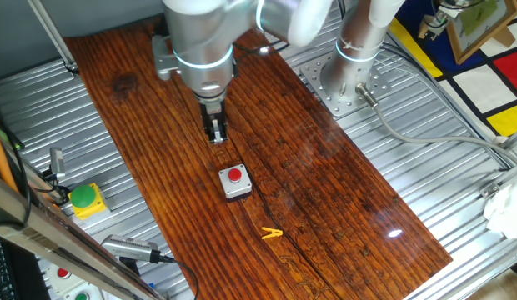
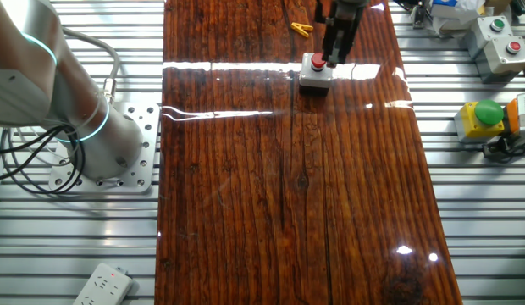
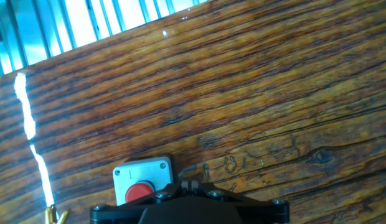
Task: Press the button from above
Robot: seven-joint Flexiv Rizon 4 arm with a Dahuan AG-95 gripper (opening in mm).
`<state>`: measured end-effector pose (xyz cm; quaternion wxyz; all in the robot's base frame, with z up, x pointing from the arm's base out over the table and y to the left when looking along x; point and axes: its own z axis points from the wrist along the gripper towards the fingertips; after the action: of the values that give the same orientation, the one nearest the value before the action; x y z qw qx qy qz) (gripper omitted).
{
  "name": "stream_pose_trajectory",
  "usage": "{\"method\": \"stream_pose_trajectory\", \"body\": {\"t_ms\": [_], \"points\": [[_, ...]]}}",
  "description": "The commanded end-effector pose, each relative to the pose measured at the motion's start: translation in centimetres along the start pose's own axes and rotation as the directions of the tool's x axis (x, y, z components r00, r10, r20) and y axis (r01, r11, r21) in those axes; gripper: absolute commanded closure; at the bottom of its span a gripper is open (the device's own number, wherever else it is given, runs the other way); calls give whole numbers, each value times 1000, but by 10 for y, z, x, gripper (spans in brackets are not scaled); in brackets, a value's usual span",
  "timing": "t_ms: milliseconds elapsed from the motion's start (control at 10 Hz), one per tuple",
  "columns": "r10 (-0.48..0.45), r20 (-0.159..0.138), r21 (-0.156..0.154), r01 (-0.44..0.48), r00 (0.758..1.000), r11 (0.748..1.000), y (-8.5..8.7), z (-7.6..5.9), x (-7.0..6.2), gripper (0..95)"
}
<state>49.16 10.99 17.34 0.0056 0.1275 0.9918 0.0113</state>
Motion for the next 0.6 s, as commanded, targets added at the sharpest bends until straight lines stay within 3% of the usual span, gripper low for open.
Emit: {"method": "stream_pose_trajectory", "body": {"t_ms": [100,400,500,600], "points": [[-2,1,1,2,1000,1000,3,1,1,950],[-2,1,0,2,1000,1000,5,1,3,950],[-3,3,-3,3,1000,1000,6,2,2,760],[-3,9,-6,3,1000,1000,6,2,2,760]]}}
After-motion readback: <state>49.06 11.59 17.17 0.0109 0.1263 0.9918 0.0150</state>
